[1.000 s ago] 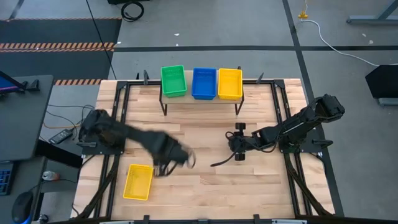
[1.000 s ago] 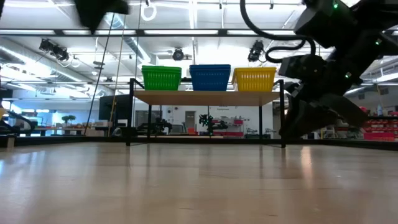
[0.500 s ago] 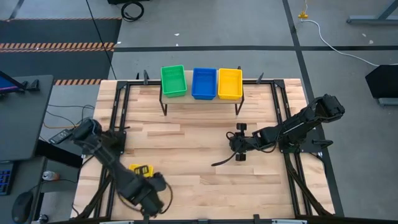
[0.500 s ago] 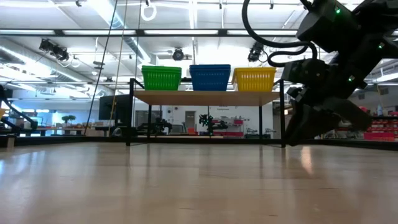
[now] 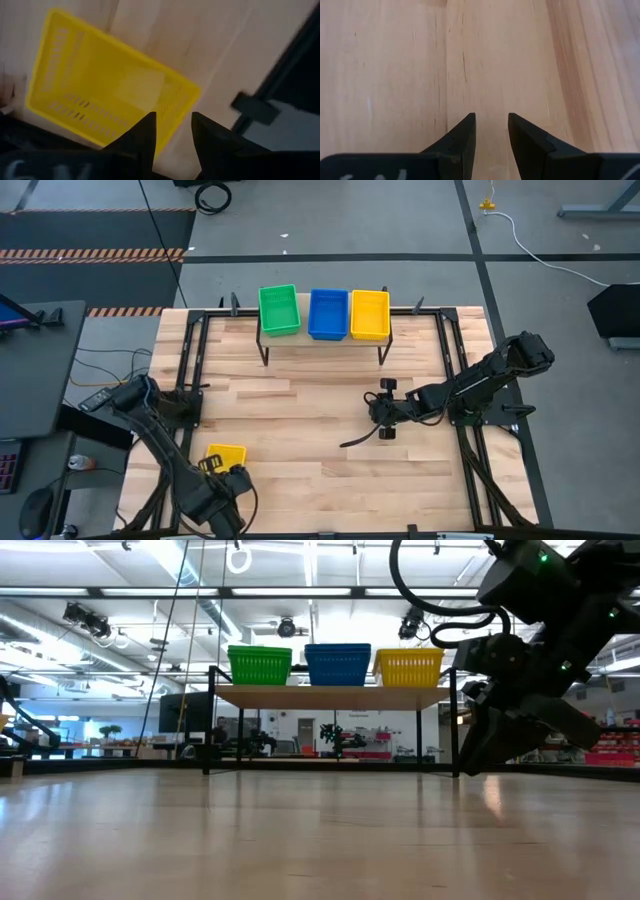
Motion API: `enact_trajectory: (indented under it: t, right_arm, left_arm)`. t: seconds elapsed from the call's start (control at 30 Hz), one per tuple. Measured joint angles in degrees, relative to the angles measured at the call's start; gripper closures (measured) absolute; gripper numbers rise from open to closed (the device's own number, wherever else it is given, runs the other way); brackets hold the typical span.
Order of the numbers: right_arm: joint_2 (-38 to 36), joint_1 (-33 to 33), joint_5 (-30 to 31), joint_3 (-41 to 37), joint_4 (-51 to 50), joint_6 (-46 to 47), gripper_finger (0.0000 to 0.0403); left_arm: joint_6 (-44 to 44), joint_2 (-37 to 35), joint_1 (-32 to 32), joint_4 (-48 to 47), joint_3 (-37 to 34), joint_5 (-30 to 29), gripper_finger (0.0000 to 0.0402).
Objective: Stack baskets on shelf by color
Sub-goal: Stack the yellow bin on top of the yellow bin on the shelf
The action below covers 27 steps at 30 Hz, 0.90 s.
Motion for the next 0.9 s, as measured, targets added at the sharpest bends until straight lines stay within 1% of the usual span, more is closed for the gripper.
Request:
enact_trajectory:
  t: [0.13, 0.17, 0.27, 0.57, 0.67, 0.9]
  right_arm:
    - [0.0, 0.0, 0.0, 0.0, -0.3, 0.0, 0.0282]
    - [0.0, 0.0, 0.0, 0.0, -0.3, -0.1, 0.0282]
    - [0.0, 0.0, 0.0, 0.0, -0.3, -0.4, 0.0282]
    - [0.0, 0.0, 0.0, 0.0, -0.3, 0.0, 0.0282]
    - [0.0, 0.0, 0.0, 0.0, -0.3, 0.0, 0.0282]
    - [0.0, 0.0, -0.1, 0.0, -0.3, 0.0, 0.0282]
  left_arm:
    - [0.0, 0.1, 0.0, 4.7, -5.5, 6.3, 0.0271]
    - [0.0, 0.1, 0.0, 5.5, -6.4, 6.8, 0.0271]
    - [0.6, 0.1, 0.0, 8.4, -7.5, 6.2, 0.0271]
    - [0.3, 0.0, -0.4, 8.4, -7.5, 5.9, 0.027]
    - [-0.7, 0.0, -0.6, 8.4, -7.5, 5.8, 0.0256]
    - [-2.5, 0.0, -1.1, 7.5, -7.5, 4.4, 0.0205]
